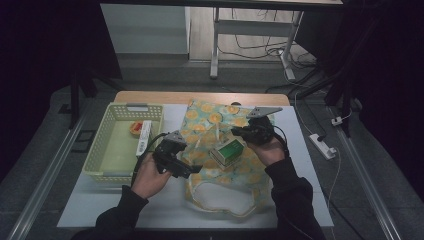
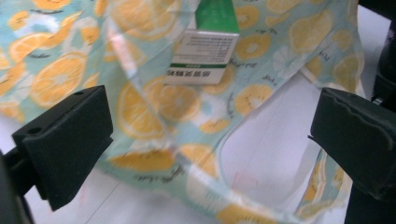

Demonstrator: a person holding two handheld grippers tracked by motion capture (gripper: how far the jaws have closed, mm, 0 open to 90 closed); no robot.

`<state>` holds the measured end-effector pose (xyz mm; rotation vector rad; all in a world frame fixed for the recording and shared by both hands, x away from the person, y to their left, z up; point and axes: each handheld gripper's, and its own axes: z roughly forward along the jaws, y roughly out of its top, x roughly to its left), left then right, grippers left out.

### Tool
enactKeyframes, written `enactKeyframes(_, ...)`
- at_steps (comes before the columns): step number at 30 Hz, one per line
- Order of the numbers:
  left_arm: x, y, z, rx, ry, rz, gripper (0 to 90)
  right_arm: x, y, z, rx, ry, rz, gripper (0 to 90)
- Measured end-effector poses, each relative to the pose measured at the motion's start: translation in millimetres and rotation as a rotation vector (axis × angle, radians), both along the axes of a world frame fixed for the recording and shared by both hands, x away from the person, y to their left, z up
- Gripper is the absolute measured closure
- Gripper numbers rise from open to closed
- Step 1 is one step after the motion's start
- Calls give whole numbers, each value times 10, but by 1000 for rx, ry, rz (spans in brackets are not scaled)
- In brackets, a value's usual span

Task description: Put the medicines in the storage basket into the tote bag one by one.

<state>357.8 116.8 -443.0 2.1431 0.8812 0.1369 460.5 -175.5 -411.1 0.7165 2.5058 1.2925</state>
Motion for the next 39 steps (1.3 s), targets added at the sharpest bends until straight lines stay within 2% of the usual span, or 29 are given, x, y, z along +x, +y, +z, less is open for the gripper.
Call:
enactKeyframes(4, -72, 139, 32, -7, -26, 35, 0, 3, -2, -3, -1, 1, -1, 894)
enactKeyframes(7, -120, 257, 47, 15, -43, 74, 0, 3, -1, -2, -1, 0, -1, 894)
enactKeyframes(15, -215, 600, 56, 64, -42, 191, 0, 9, -9, 2, 0, -1, -3, 894)
enactKeyframes(19, -227, 702, 66, 69, -39, 227, 0, 9, -8, 0, -1, -1, -2, 894)
enactKeyframes(20, -227, 760, 69, 88, -44, 256, 0, 8, -7, 0, -2, -2, -2, 894)
enactKeyframes(23, -218, 855, 60, 99, -45, 296, 0, 8, -7, 1, -2, -2, -2, 894)
enactKeyframes(26, -197, 939, 38, 114, -35, 341, 0, 6, -9, 4, -2, -2, -2, 894)
enactKeyframes(32, -111, 1064, -55, 142, 15, 422, 0, 5, -8, 8, 0, -4, 1, 894)
enactKeyframes(39, 19, 1106, -152, 157, 81, 476, 10, 0, -8, 15, -1, -5, 2, 894)
